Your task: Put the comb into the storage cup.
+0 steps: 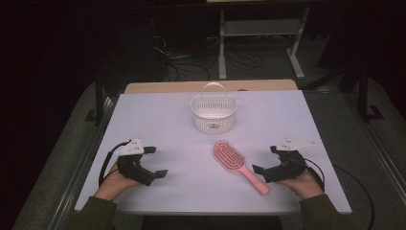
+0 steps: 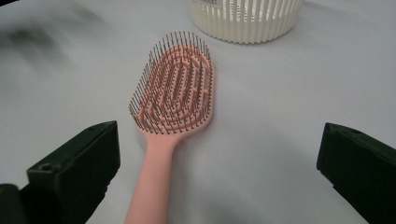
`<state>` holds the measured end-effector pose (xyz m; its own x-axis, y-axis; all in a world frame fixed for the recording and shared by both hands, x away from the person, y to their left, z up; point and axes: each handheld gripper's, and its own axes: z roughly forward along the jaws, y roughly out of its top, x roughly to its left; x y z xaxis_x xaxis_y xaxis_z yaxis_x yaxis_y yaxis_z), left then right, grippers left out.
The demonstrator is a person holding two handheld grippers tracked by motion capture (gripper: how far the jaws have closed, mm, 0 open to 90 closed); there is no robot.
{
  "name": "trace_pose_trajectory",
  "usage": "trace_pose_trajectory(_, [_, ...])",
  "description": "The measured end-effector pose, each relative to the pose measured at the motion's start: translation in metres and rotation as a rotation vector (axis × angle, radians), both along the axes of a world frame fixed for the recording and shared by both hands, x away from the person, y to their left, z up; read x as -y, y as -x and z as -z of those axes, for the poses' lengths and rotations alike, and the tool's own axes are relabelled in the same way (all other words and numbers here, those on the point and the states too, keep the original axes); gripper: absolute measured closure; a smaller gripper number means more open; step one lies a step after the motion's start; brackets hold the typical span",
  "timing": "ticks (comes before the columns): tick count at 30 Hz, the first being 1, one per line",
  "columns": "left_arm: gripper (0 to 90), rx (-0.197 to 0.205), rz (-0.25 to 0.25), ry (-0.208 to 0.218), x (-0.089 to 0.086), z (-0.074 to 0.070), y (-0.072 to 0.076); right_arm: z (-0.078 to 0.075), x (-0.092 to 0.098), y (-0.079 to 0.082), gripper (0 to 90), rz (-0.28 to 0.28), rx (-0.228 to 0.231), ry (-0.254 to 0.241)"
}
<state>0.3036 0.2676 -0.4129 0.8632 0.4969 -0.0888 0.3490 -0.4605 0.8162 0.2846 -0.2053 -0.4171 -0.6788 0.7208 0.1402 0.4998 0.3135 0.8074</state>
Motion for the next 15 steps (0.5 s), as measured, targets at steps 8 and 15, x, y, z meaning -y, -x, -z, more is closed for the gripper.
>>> trace_pose_trajectory(8, [0.0,0.000,0.008,-0.003,0.0017,0.0002,-0.0002,-0.0011,0.0011,0.0005,0.0,0.001,-0.001,-0.003])
trace_pose_trajectory(15, [0.0,0.003,0.010,0.006,0.0014,0.0001,0.0010,-0.0031,0.0009,0.0003,0.0,0.003,0.001,-0.008])
